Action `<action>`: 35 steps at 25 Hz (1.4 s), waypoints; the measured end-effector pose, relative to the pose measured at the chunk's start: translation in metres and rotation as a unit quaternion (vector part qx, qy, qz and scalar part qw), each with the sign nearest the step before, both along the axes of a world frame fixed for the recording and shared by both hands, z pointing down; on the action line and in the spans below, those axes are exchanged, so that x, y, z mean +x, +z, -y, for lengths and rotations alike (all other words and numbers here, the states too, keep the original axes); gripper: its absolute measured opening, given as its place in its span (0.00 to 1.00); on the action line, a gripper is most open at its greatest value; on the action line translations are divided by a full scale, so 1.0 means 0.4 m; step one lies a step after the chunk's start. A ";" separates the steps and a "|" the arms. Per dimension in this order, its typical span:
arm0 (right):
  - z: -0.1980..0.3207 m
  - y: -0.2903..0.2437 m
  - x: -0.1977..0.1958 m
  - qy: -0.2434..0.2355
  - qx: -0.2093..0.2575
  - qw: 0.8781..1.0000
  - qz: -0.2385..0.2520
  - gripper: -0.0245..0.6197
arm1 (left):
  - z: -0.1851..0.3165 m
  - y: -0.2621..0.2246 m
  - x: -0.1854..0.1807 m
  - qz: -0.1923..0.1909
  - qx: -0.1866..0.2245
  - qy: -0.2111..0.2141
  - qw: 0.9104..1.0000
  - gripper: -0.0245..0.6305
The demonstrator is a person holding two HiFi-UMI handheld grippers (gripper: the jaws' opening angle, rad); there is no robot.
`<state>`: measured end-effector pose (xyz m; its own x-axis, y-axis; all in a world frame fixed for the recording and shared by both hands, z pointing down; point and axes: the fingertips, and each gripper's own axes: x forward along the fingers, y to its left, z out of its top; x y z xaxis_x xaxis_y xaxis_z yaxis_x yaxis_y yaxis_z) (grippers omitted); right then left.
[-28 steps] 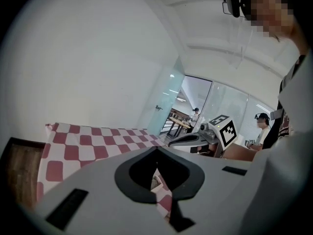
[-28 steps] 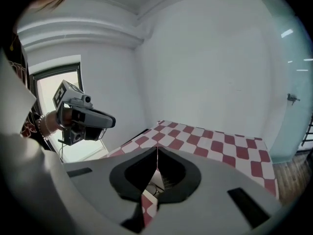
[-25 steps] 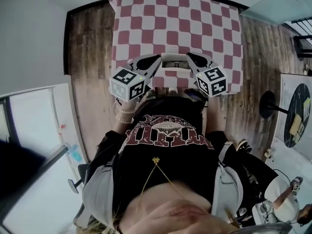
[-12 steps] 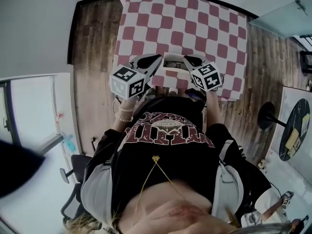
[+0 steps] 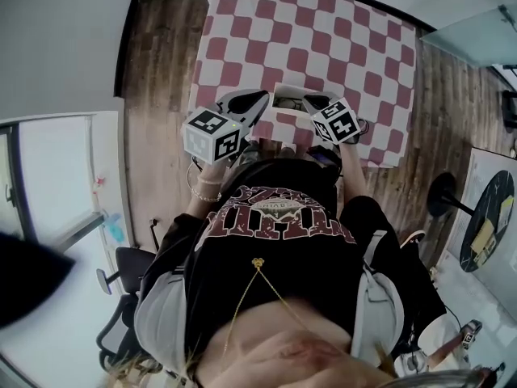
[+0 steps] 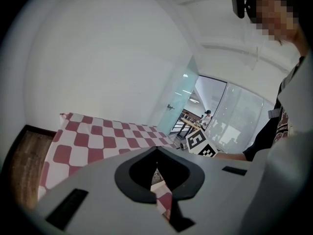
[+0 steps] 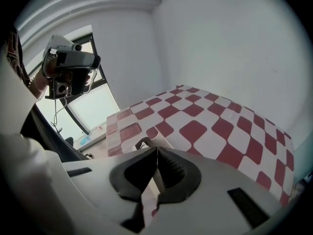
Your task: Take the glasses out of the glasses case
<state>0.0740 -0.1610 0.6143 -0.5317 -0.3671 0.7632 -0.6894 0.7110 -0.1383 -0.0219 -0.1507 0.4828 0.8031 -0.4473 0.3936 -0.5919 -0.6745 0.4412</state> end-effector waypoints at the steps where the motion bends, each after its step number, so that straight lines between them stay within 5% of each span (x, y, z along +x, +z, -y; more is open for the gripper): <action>1: -0.002 0.008 -0.002 -0.003 -0.004 1.000 -0.001 0.07 | -0.001 0.004 -0.002 0.001 -0.002 -0.001 1.000 0.04; 13: -0.027 0.101 -0.024 -0.087 -0.018 0.992 -0.086 0.07 | -0.017 0.049 -0.011 -0.001 -0.028 -0.013 1.000 0.04; 35: -0.050 0.176 -0.039 -0.226 0.014 0.946 -0.233 0.07 | -0.034 0.083 -0.009 -0.005 -0.048 -0.011 0.999 0.04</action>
